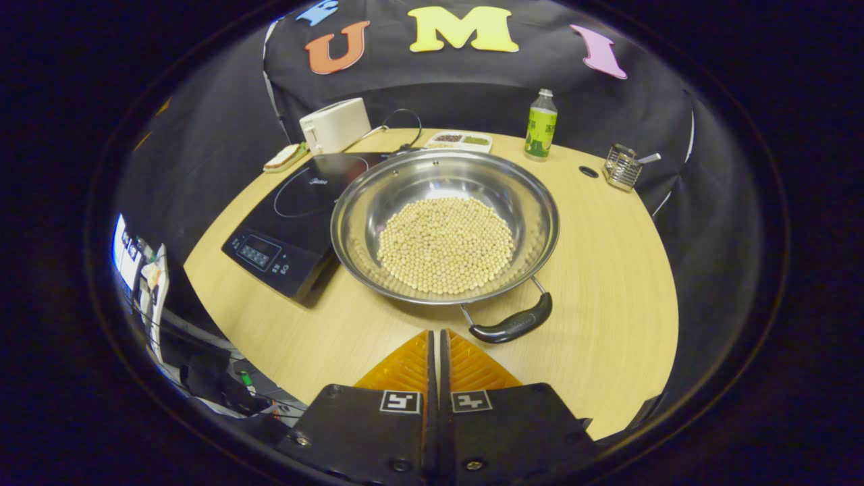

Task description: First push the handle of the pot to place it horizontally, then grasp the pot with both hands and set it on the induction cooktop.

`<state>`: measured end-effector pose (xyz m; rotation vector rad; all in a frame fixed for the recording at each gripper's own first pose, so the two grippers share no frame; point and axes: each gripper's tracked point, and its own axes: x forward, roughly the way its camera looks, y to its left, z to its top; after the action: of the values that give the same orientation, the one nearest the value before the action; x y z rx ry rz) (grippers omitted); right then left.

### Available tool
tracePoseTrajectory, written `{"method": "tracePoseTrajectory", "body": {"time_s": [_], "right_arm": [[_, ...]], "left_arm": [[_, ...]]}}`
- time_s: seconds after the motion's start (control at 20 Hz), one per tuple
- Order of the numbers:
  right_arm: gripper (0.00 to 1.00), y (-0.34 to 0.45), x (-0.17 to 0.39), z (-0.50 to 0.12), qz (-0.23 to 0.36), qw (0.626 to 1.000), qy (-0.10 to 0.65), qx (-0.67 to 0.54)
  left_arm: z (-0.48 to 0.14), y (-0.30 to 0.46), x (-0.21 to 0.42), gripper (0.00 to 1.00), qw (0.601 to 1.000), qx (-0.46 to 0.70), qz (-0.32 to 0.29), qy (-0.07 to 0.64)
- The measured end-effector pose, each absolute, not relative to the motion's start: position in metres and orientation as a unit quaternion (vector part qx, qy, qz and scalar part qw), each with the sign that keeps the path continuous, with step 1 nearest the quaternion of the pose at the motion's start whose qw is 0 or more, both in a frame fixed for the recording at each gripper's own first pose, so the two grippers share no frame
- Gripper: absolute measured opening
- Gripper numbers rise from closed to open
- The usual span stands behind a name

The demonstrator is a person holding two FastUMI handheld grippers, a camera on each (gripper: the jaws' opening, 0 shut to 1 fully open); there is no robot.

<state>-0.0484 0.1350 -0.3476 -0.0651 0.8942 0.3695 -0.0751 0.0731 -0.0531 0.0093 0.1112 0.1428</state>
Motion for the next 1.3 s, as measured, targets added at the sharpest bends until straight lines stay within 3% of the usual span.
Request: {"method": "tracePoseTrajectory", "body": {"time_s": [0.1,0.6,0.65,0.7,1.0,1.3], "right_arm": [[0.04,0.135,-0.045,-0.356,0.176,0.881,0.439,-0.030],[0.00,0.119,-0.025,-0.362,0.159,0.879,0.449,-0.012],[0.04,0.116,-0.024,-0.363,0.154,0.880,0.450,-0.014],[0.00,0.112,-0.023,-0.363,0.151,0.880,0.450,-0.012],[0.04,0.096,-0.018,-0.363,0.139,0.883,0.448,-0.020],[0.00,0.070,-0.010,-0.370,0.112,0.882,0.458,-0.011]], "left_arm": [[-0.054,0.076,-0.077,0.96,0.995,0.003,0.076,0.058],[-0.055,0.075,-0.074,0.96,0.995,-0.001,0.079,0.064],[-0.056,0.075,-0.073,0.96,0.995,-0.001,0.078,0.063],[-0.056,0.074,-0.072,0.96,0.995,-0.001,0.077,0.064],[-0.059,0.071,-0.067,0.96,0.995,-0.003,0.074,0.068],[-0.061,0.071,-0.064,0.96,0.994,-0.005,0.079,0.069]]}}
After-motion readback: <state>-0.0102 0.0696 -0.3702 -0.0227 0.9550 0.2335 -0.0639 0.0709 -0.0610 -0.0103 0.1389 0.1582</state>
